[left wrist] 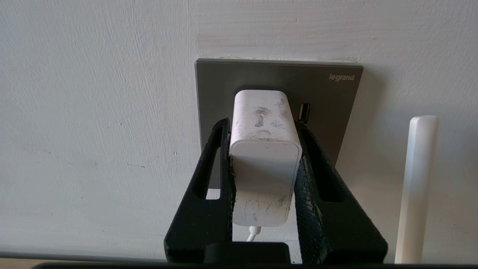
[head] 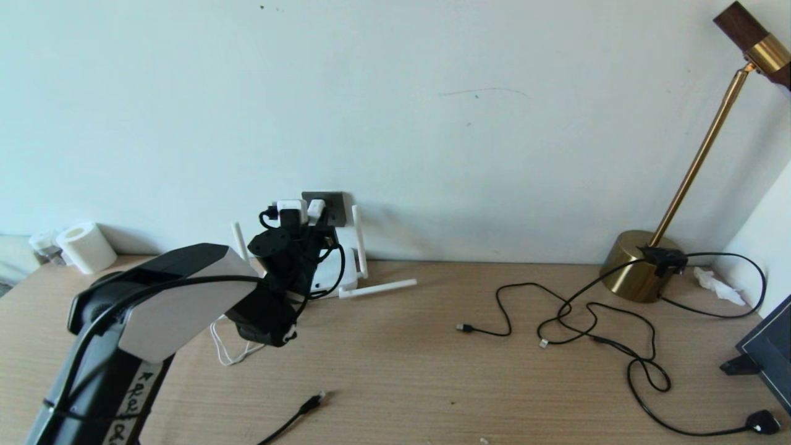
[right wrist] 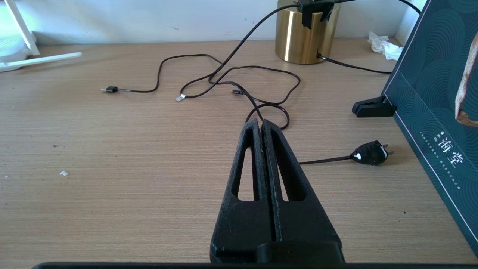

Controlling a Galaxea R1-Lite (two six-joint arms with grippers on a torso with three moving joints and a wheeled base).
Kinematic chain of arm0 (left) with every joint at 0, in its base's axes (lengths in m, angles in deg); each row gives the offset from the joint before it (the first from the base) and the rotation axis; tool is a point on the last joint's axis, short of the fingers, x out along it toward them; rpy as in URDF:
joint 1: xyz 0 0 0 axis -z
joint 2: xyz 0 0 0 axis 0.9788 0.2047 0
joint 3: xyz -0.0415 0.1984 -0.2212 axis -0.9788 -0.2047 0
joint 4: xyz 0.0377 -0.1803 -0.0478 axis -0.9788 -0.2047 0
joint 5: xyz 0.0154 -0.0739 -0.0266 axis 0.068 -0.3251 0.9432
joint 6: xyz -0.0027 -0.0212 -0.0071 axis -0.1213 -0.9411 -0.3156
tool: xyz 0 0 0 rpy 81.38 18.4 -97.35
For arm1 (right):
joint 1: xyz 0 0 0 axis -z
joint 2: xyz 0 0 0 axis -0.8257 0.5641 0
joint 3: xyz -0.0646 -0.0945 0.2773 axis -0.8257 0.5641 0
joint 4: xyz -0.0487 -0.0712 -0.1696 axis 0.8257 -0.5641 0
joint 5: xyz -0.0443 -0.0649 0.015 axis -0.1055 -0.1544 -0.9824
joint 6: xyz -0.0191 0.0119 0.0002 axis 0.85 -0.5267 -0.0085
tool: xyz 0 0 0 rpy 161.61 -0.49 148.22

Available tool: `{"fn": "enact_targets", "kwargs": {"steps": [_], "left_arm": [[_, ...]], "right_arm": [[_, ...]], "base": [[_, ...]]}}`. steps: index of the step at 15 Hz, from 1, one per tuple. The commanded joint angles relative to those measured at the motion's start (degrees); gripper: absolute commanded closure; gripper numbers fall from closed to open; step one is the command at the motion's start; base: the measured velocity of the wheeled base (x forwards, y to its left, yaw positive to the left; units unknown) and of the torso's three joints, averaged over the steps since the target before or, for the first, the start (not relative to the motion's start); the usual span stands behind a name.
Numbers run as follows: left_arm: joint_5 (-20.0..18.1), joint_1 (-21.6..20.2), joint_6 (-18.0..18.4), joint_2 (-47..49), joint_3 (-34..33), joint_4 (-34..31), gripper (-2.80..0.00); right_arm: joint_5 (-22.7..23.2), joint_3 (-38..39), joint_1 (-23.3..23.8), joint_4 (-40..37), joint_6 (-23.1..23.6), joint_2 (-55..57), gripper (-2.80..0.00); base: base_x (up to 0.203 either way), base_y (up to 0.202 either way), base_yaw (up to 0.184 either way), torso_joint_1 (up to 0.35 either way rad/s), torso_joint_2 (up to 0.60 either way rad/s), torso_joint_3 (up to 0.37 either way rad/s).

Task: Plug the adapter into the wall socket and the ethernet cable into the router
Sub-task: Plug plug into socket

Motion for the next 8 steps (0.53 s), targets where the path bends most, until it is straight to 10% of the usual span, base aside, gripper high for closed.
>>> {"fn": "enact_targets", "kwargs": {"steps": [1, 8], "left_arm": [[0.2, 0.0, 0.0, 0.2, 0.0, 0.5, 0.00], [0.1, -0.1, 0.0, 0.5, 0.3, 0.5, 0.00]], "right_arm": [[0.0, 0.0, 0.0, 0.0, 0.0, 0.1, 0.00], [0.0, 0.0, 0.0, 0.0, 0.0, 0.1, 0.00]], "base": [[0.000, 0.000, 0.000, 0.000, 0.00, 0.000], [0.000, 0.000, 0.000, 0.000, 0.00, 0.000]]}}
